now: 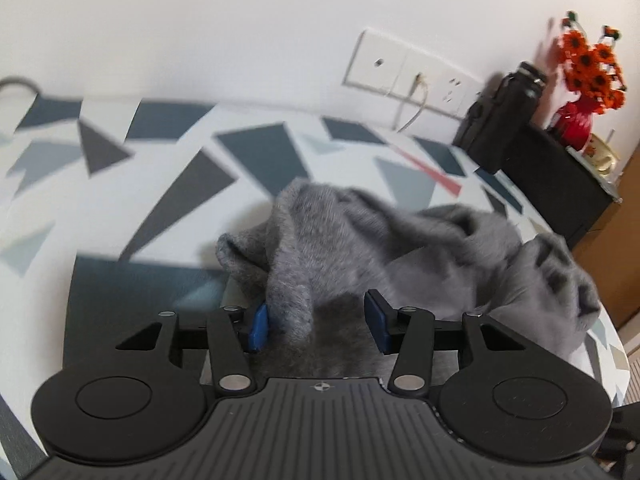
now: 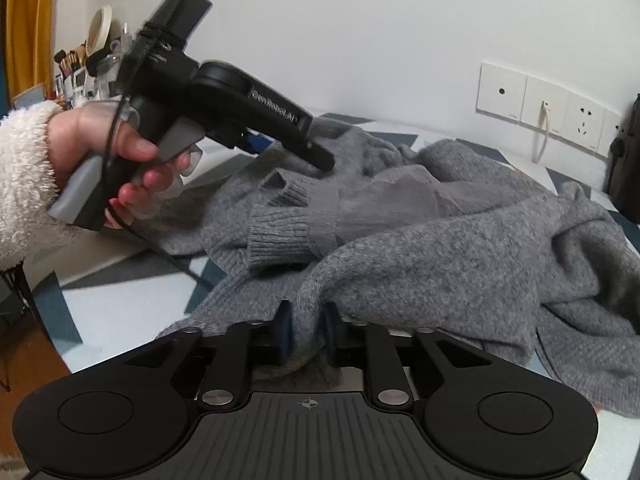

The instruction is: Fold clothes

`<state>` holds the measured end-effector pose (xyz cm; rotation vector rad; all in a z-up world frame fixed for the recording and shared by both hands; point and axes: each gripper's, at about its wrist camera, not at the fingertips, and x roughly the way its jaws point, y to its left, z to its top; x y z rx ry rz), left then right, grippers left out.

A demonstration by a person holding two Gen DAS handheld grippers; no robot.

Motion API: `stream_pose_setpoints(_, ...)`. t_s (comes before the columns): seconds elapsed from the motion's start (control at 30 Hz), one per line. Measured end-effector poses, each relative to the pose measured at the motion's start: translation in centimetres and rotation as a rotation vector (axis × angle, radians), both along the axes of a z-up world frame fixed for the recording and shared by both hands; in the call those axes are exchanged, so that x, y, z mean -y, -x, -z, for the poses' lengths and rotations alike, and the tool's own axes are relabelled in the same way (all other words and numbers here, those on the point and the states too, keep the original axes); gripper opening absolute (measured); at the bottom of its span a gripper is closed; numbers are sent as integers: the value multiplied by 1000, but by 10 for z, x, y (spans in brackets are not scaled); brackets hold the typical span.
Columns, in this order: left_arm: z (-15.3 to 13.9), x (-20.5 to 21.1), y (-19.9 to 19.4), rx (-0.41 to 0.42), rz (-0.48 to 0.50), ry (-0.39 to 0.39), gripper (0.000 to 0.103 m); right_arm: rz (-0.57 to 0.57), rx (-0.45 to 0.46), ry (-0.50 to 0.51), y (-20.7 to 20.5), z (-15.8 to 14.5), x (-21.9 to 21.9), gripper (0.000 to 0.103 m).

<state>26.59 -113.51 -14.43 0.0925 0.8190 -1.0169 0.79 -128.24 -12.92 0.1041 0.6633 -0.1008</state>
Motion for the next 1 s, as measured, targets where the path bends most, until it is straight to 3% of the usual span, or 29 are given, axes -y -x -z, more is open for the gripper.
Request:
stream_pose_setpoints(0.17, -32, -59, 18, 85, 23, 27, 65, 24, 82, 3, 34, -21, 14, 55)
stream_pose_setpoints(0.3, -46, -122, 35, 172, 0, -33, 76, 106, 175, 42, 67, -40, 41, 69)
stream_pose_setpoints(0.37, -41, -145, 44, 179, -23, -92, 84, 193, 217, 29, 81, -45, 62, 78)
stream_pose_setpoints(0.43, -33, -165, 52, 184, -43, -153, 85, 290, 249, -18, 89, -44, 87, 85)
stream_pose_setpoints(0.57, -6, -179, 64, 170, -45, -249, 89, 449, 228, -73, 95, -26, 127, 102)
stream_pose_setpoints(0.7, 13, -169, 64, 144, -49, -271, 94, 536, 172, 7, 90, -11, 142, 102)
stream_pose_setpoints(0.87, 24, -151, 63, 106, -27, -288, 101, 574, 146, 24, 79, 2, 163, 102)
stream_pose_setpoints(1.0, 23, -147, 66, 69, 9, -257, 101, 528, 89, 19, 70, 14, 177, 102)
